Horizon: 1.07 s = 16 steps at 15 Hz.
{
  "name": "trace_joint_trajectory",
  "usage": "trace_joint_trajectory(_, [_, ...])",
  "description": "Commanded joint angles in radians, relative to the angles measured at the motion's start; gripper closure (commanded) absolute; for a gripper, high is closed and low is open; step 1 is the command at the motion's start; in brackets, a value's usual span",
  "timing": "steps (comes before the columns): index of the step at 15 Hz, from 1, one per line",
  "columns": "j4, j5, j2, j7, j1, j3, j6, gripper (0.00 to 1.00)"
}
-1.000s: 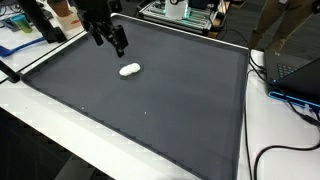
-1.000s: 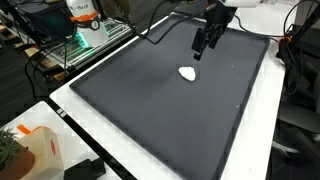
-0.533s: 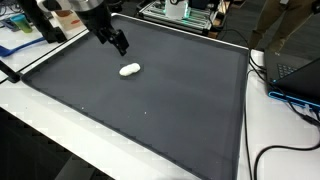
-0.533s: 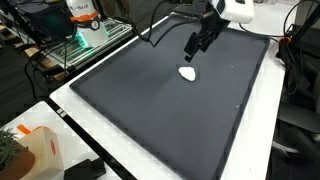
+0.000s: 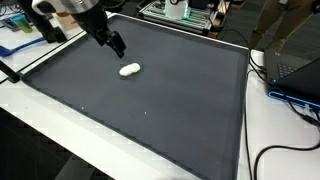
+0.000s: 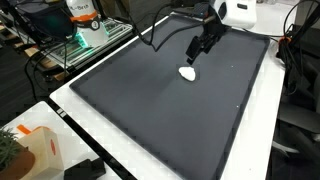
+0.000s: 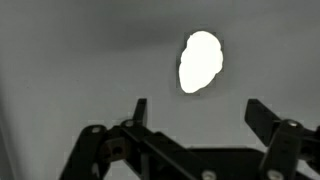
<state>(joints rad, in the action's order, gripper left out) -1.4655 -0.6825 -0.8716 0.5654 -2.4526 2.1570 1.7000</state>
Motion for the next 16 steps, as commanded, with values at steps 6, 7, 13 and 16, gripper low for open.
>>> trace_joint_trajectory(6, [0.175,-0.032,-0.217,0.014,0.0,-0.06,-0.161,0.0])
trace_joint_trajectory(7, [0.194,-0.035,-0.24,0.023,0.001,-0.069,-0.178,0.0])
trace_joint_trajectory(13, [0.283,-0.059,-0.343,0.066,0.002,-0.124,-0.257,0.0])
trace_joint_trajectory(16, [0.313,-0.084,-0.384,0.093,0.003,-0.153,-0.287,0.0])
